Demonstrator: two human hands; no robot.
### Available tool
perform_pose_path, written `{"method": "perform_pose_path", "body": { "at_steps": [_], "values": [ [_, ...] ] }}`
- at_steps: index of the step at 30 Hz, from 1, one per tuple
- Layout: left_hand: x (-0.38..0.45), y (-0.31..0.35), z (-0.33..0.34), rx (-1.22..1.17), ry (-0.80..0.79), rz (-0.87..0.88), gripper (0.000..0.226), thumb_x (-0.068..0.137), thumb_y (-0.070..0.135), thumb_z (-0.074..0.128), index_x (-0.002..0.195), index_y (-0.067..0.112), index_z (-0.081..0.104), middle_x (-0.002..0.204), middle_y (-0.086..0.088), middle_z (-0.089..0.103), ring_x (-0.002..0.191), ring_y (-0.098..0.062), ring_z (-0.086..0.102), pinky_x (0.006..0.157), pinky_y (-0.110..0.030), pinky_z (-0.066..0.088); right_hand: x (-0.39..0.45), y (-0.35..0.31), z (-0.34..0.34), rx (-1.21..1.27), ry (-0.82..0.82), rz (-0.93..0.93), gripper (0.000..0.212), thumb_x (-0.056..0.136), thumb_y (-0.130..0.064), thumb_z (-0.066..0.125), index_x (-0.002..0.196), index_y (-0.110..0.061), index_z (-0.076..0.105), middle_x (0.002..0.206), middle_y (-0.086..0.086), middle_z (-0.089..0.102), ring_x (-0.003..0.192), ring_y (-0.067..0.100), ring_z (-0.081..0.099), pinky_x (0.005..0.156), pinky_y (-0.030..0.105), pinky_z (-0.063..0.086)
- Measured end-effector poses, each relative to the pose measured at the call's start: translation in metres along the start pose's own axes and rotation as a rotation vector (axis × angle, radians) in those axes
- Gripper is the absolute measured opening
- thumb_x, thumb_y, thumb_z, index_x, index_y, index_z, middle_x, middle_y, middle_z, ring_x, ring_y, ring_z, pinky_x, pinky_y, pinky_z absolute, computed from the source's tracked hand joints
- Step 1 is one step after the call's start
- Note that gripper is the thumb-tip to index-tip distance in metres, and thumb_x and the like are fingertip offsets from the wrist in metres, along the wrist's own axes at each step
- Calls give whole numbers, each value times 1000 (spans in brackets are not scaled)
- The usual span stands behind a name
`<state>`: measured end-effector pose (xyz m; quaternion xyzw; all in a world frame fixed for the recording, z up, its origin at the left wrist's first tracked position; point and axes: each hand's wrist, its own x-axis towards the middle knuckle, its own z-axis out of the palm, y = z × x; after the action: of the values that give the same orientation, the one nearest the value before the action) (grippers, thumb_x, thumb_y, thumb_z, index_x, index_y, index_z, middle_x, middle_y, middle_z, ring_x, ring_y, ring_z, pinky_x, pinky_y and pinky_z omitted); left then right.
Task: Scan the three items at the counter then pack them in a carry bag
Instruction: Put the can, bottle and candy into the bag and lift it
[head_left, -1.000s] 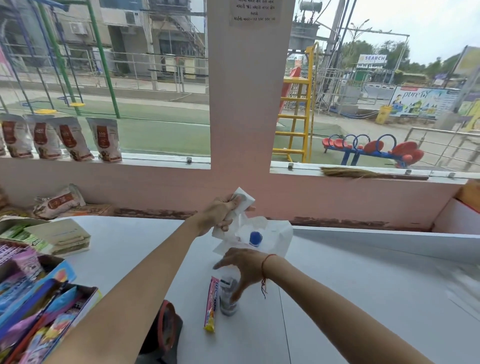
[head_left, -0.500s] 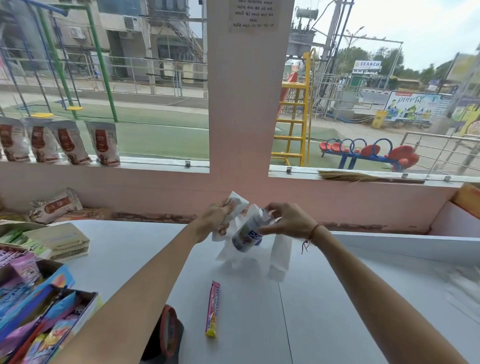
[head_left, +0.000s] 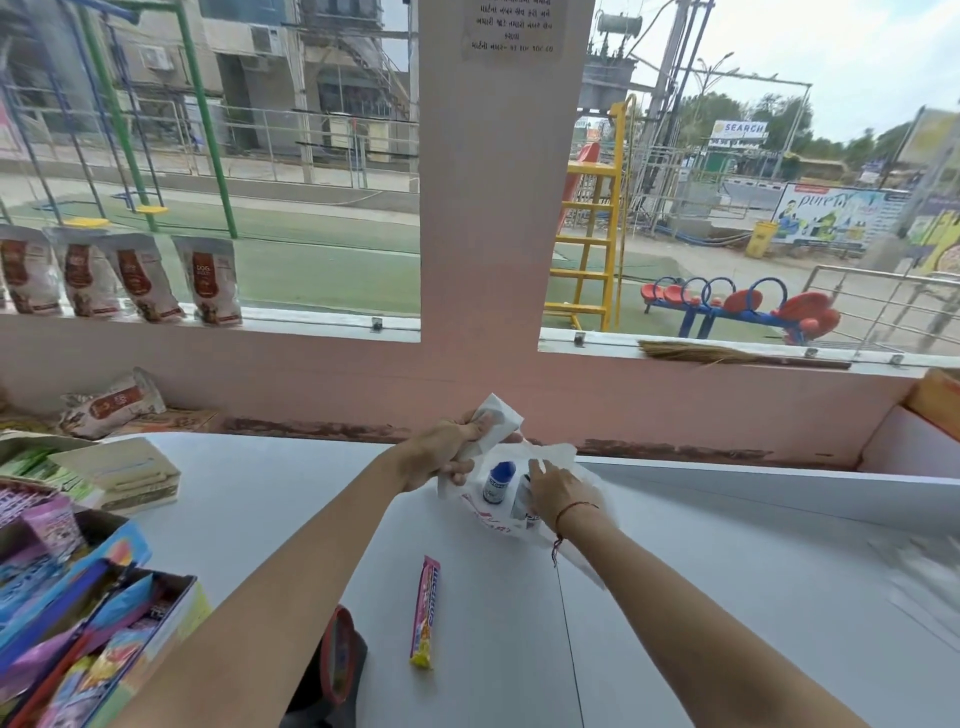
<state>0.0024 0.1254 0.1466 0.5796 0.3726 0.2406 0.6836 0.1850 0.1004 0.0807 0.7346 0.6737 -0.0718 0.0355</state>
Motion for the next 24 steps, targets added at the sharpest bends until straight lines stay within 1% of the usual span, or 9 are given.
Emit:
{"method": "perform_pose_path", "body": {
  "at_steps": [3, 7, 9, 11, 13, 15, 17, 20, 24],
  "values": [
    [1, -5, 0, 15, 33, 14, 19, 98, 37, 41, 105, 25, 56, 68, -1, 39, 34, -5, 29, 41, -18, 37, -15, -16, -5, -45, 312, -150, 31, 91, 3, 45, 120, -2, 57, 116, 17, 65, 106, 33, 60, 88, 38, 52],
    [1, -7, -2, 106, 77, 24, 26, 97, 43, 40, 106, 22, 53, 61, 0, 42, 36, -6, 32, 46, -19, 37, -45, -35, 4, 76, 747, -614, 18, 77, 6, 70, 89, -8, 72, 84, 8, 71, 74, 25, 65, 60, 32, 58],
    [-1, -8, -2, 126, 86, 8, 29, 96, 44, 41, 107, 20, 51, 61, 1, 37, 35, -5, 31, 45, -18, 39, -57, -45, 25, 46, 717, -855, 13, 84, 0, 67, 93, -8, 72, 88, 7, 72, 75, 22, 65, 60, 30, 57],
    [-3, -12, 0, 97, 81, -9, 27, 97, 42, 42, 108, 18, 51, 64, 0, 36, 34, -5, 29, 43, -19, 40, -61, -57, 47, -94, 505, -1028, 15, 90, 0, 57, 98, -5, 69, 95, 12, 70, 82, 25, 64, 66, 32, 57],
    [-6, -19, 0, 83, 69, -21, 29, 99, 37, 40, 114, 15, 50, 73, -4, 49, 34, -6, 26, 42, -21, 38, -57, -75, 68, -293, 251, -1045, 25, 96, 1, 40, 110, -1, 61, 110, 19, 64, 100, 33, 59, 83, 42, 54],
    [-9, -27, -2, 111, 68, -29, 35, 100, 34, 38, 124, 10, 49, 98, -11, 57, 34, -7, 26, 44, -23, 38, -52, -87, 91, -464, 178, -1047, 32, 99, -3, 30, 119, -5, 55, 123, 19, 59, 116, 35, 53, 95, 43, 48],
    [-12, -33, -5, 124, 69, -33, 38, 101, 33, 36, 130, 9, 45, 112, -14, 58, 33, -6, 27, 45, -23, 37, -53, -90, 104, -607, 169, -1075, 29, 98, -10, 34, 109, -15, 61, 115, 8, 66, 110, 26, 60, 88, 34, 53],
    [-14, -38, -10, 94, 62, -20, 37, 101, 32, 35, 130, 10, 46, 129, -11, 64, 33, -7, 26, 43, -21, 39, -61, -77, 94, -583, 327, -1139, 10, 88, -24, 58, 85, -28, 67, 81, -9, 71, 72, 7, 66, 56, 18, 54],
    [-14, -42, -16, 48, 62, 14, 37, 101, 33, 35, 127, 10, 49, 124, -5, 68, 34, -7, 27, 41, -19, 39, -65, -63, 70, 65, 745, -1214, 22, 95, -26, 55, 107, -8, 54, 104, 10, 63, 90, 23, 62, 73, 26, 54]
  ]
}}
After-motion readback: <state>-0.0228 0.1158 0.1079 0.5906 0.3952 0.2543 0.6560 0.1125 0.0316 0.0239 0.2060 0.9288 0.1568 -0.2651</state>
